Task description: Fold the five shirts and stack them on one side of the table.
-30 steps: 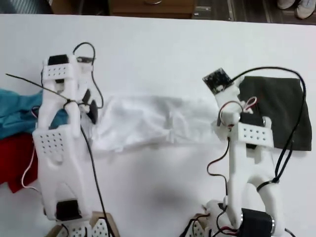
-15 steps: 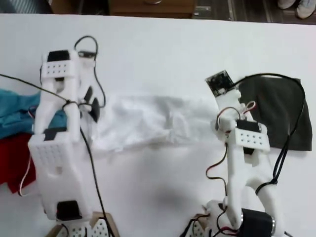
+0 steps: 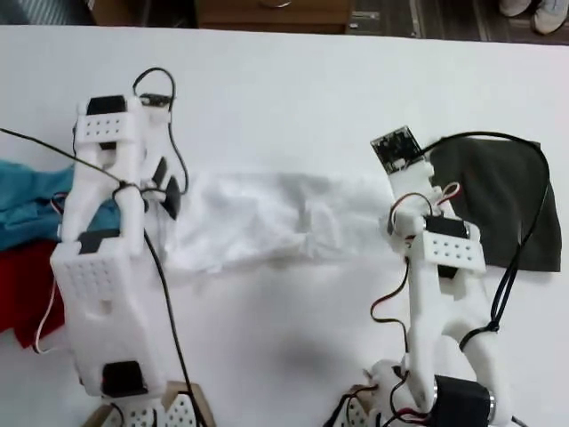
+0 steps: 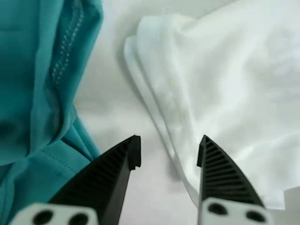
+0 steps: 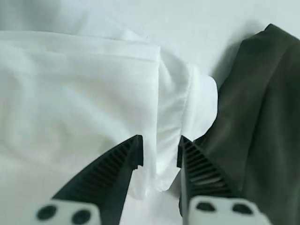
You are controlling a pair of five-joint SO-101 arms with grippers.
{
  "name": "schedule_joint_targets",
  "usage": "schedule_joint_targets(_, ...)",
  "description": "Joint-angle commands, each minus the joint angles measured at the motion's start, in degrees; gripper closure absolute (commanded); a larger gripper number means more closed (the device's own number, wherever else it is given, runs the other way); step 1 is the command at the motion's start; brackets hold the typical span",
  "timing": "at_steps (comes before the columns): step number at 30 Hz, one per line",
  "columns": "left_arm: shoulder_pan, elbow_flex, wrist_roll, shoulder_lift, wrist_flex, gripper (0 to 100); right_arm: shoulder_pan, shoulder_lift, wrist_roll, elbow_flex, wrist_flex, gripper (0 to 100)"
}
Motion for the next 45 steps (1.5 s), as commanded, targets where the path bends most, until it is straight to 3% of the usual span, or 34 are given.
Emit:
schedule_joint_targets(1, -0.4, -0.5, 0.4, 2.5, -0.9, 78, 0.0, -3.0, -0.4, -0.4, -0.7, 87.2)
schedule_joint_targets(12, 0.4, -0.5, 0.6, 11.7, -0.4, 78, 0.0, -3.0, -0.4, -0.4, -0.7, 87.2)
schedule_joint_targets(17, 0.1, -3.8, 0.6, 15.3, 5.3, 78, 0.0, -3.0, -0.4, -0.4, -0.7, 87.2)
schedule_joint_targets(22, -8.9, -13.3, 0.2, 19.5, 5.8, 89, 0.0, -3.0, -0.4, -0.4, -0.7, 87.2)
schedule_joint_targets(24, -10.8, -14.1, -3.3, 20.3, 5.9, 91, 0.0, -3.0, -0.4, -0.4, -0.7, 87.2)
schedule_joint_targets(28, -10.0, -11.2, -9.7, 20.7, 5.8, 89, 0.0, -3.0, -0.4, -0.4, -0.7, 87.2)
schedule_joint_targets(33, -7.5, -10.9, -9.6, 20.2, 5.8, 98, -0.7, -2.7, -0.4, -0.4, -0.7, 87.2)
schedule_joint_targets(40, -8.5, -10.5, -10.6, 13.5, 5.8, 98, -1.5, -3.0, -0.4, 0.5, -0.7, 87.2)
schedule_joint_targets(45, -4.4, -7.6, -13.0, 9.1, 5.8, 93, -1.5, -3.0, -0.4, 0.4, -0.7, 87.2)
